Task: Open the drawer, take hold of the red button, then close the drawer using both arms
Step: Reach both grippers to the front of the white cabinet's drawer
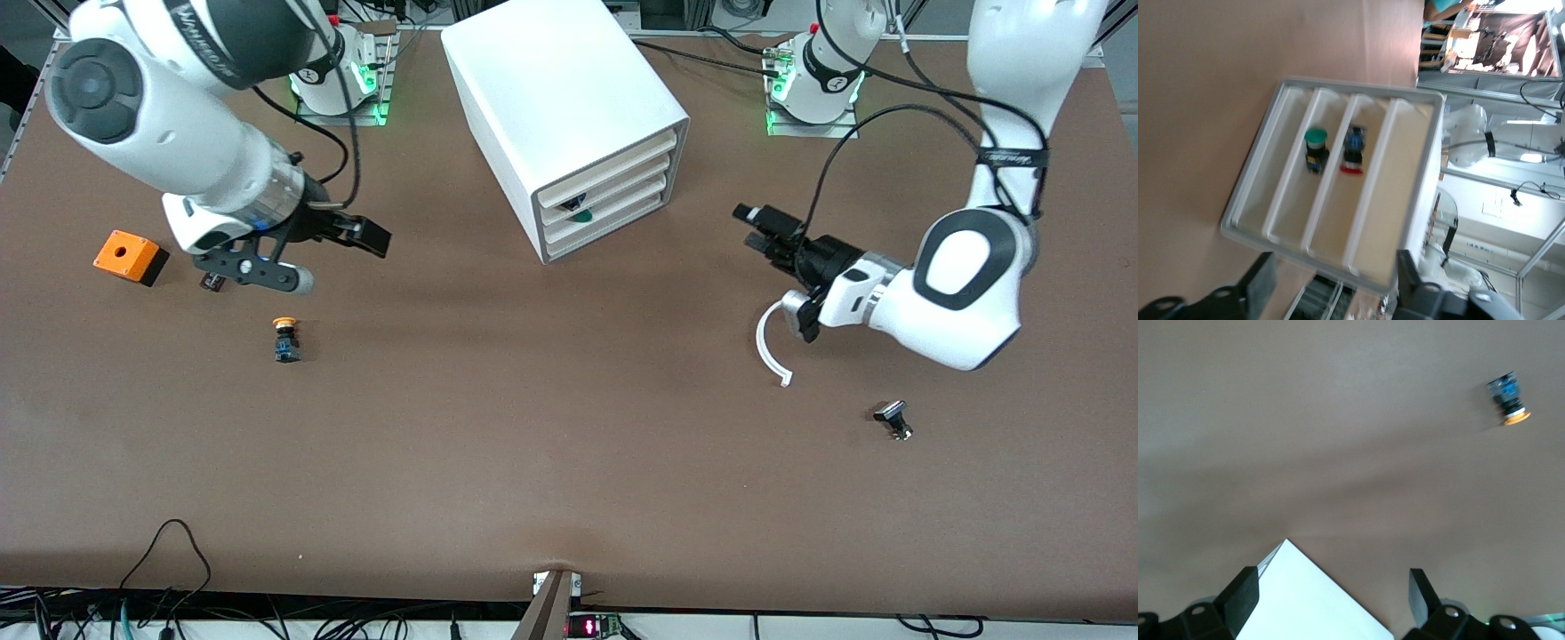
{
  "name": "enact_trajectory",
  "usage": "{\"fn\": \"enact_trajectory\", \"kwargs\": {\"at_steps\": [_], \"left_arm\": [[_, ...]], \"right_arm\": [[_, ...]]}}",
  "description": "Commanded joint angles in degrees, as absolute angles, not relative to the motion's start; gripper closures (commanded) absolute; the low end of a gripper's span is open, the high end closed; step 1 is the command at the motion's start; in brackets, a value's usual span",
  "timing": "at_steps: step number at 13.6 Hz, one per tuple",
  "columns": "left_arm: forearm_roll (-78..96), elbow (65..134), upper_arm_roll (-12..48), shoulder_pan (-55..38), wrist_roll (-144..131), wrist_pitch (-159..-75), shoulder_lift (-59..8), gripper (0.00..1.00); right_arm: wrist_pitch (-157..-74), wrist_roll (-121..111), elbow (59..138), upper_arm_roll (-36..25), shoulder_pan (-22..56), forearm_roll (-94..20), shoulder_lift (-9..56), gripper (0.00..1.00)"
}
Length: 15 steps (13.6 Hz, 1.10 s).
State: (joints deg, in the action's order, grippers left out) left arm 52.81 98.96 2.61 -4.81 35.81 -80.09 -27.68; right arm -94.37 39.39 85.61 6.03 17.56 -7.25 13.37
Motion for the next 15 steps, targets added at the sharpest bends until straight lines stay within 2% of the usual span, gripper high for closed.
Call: {"fn": "enact_trajectory", "kwargs": {"at_steps": [1, 4, 6, 8, 11, 14, 15], "left_arm": [[57.12, 108.52, 6.23, -5.63, 43.05, -88.75, -25.93, 0.29], [62.55, 115.46, 6.33, -5.45, 52.80, -89.38, -26.28, 0.30], [63.63, 116.54, 6.85, -6.32, 53.70, -91.04, -26.37, 0.32], [63.72, 117.15, 7.82, -8.25, 53.88, -91.67, -26.54, 0.42], [63.72, 120.14, 8.35, -9.66, 53.96, -92.98, -26.54, 0.42], [64.33, 121.28, 10.54, -10.98, 53.96, -98.24, -26.63, 0.43], [64.51, 122.16, 11.42, -10.99, 54.05, -98.87, -26.54, 0.47]], "right_arm": [[-95.62, 43.41, 85.17, 5.71, 20.21, -5.98, 14.41, 0.01], [-96.15, 47.71, 85.17, 5.71, 22.84, -5.72, 15.38, 0.01], [-96.15, 50.17, 85.17, 5.80, 24.42, -4.75, 15.82, 0.01], [-96.24, 52.02, 84.99, 5.80, 26.01, -4.22, 16.17, 0.01], [-96.33, 54.92, 84.99, 5.80, 28.12, -4.13, 16.35, 0.01], [-96.50, 56.16, 84.99, 5.71, 29.18, -4.13, 16.79, 0.01], [-96.68, 56.86, 84.99, 5.71, 29.27, -4.13, 16.96, 0.01]]}}
